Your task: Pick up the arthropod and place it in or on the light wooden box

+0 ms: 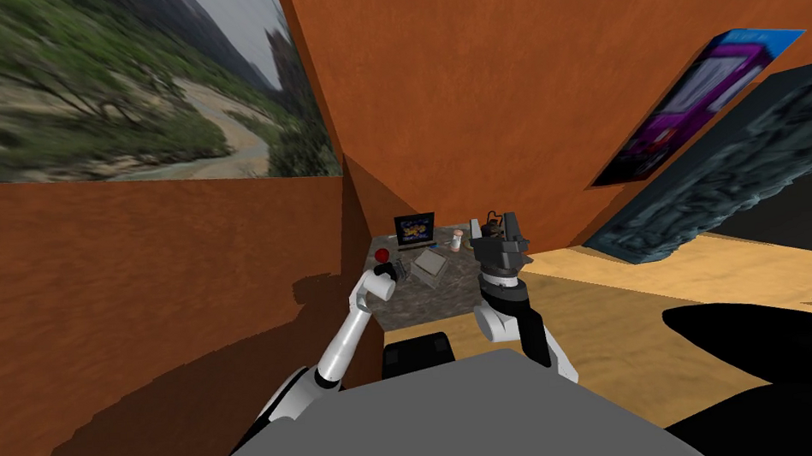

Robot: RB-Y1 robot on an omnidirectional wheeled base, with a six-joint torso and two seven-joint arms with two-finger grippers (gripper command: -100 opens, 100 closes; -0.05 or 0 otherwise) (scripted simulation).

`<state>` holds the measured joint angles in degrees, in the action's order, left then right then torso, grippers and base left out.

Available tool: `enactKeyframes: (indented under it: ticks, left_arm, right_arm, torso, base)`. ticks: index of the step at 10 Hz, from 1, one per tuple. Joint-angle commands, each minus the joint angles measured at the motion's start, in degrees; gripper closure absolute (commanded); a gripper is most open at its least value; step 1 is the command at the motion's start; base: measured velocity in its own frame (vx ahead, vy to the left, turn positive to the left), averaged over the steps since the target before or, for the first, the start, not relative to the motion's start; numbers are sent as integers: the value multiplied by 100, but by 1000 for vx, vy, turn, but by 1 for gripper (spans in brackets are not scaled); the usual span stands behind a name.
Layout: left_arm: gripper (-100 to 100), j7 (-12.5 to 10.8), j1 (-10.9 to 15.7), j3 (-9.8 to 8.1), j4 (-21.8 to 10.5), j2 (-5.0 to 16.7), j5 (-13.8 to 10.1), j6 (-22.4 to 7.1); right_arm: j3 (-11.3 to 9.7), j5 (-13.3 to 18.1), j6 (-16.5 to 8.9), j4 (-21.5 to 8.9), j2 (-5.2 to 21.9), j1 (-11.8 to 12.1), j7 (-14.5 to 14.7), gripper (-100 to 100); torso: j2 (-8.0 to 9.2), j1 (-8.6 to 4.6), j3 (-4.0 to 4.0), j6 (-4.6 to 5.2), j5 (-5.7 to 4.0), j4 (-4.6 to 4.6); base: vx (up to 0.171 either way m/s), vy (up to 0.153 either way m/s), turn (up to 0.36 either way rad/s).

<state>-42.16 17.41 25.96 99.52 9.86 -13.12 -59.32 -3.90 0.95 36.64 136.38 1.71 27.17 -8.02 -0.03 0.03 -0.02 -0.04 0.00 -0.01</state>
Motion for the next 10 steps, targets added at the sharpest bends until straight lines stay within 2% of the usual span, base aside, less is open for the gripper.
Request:
enactKeyframes:
  ticks: [1, 2, 3, 4, 6, 7, 10]
  left_arm:
    - [-100, -107, 219, 33, -180, 22, -136, -286]
    - [-100, -107, 219, 33, -180, 22, -136, -350]
    - [-100, -194, 393, 62, -324, 33, -241, -557]
    - [-100, -194, 393, 62, -324, 33, -241, -599]
    - [-100, -342, 705, 104, -596, 47, -438, -971]
    - [-100, -342, 705, 104, -596, 47, -438, -1041]
    - [-100, -499, 1062, 136, -933, 51, -677, -1537]
  right_arm:
    - [0, 0, 0, 0, 0, 0, 0, 0]
    - [0, 0, 0, 0, 0, 0, 0, 0]
    - [0, 0, 0, 0, 0, 0, 0, 0]
    - [0, 0, 0, 0, 0, 0, 0, 0]
    - [0, 0, 0, 0, 0, 0, 0, 0]
    - [0, 0, 0, 0, 0, 0, 0, 0]
    - [0, 0, 0, 0, 0, 0, 0, 0]
  torso:
    - [0, 0, 0, 0, 0, 0]
    - [-1, -1, -1, 1, 0, 0]
    - [0, -1, 0, 0, 0, 0]
    - [-1, -1, -1, 1, 0, 0]
    - [-1, 0, -1, 1, 0, 0]
    - [-4, 1, -2, 1, 0, -1]
    - [-2, 1, -1, 0, 0, 0]
  base:
    - [8, 5, -26]
    - [7, 5, -20]
    - [9, 7, -35]
    - [8, 8, -21]
    - [13, 10, -39]
    - [12, 11, -17]
    - [11, 11, -29]
